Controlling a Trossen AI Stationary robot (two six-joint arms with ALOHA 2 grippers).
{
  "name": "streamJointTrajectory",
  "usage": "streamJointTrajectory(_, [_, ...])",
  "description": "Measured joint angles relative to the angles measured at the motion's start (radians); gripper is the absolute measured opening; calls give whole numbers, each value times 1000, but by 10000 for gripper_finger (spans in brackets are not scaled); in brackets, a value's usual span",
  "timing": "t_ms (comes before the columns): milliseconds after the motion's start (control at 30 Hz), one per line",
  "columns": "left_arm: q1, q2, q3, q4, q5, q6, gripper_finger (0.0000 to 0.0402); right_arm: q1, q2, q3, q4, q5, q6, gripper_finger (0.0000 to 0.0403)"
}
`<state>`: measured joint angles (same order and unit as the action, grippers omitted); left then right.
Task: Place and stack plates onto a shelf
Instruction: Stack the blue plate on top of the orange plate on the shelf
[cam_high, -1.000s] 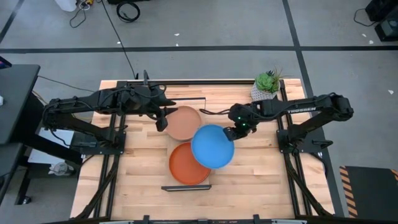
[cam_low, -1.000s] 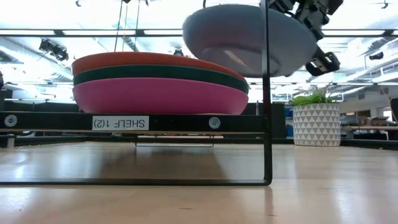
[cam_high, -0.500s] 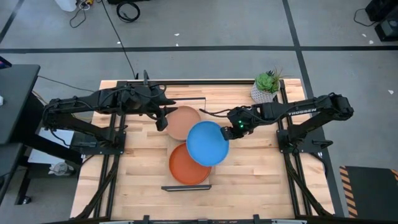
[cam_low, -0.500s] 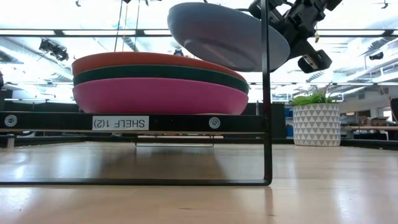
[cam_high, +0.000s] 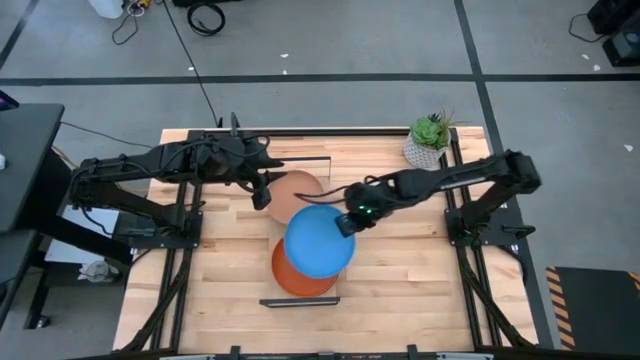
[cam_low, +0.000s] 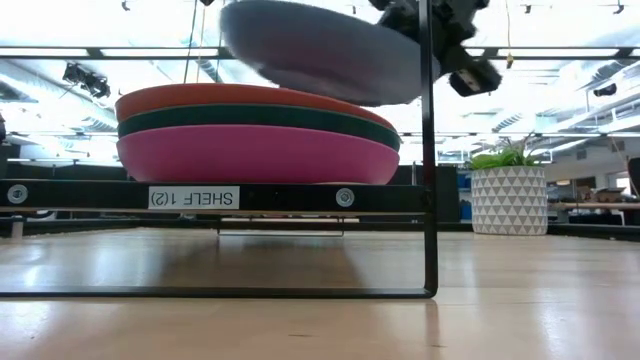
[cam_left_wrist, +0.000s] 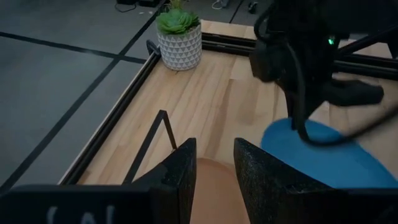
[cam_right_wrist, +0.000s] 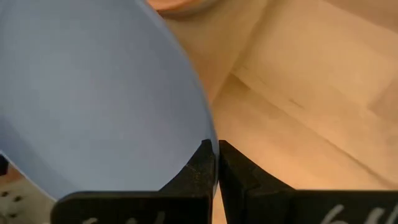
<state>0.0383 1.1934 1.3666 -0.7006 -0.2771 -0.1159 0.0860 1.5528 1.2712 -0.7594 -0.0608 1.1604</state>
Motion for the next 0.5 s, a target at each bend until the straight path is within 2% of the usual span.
streamJointTrajectory(267, [-4,-4,0,-7,1,-24,116,-1,159,140,-2,-63,-100,14])
streamJointTrajectory(400, [-3,-5,0,-10,3,-59,116,-1,223,155,31,-122,-152,16])
streamJointTrajectory(500, [-3,-5,0,-10,43,-82,116,-1,260,155,41,-174,-179,28])
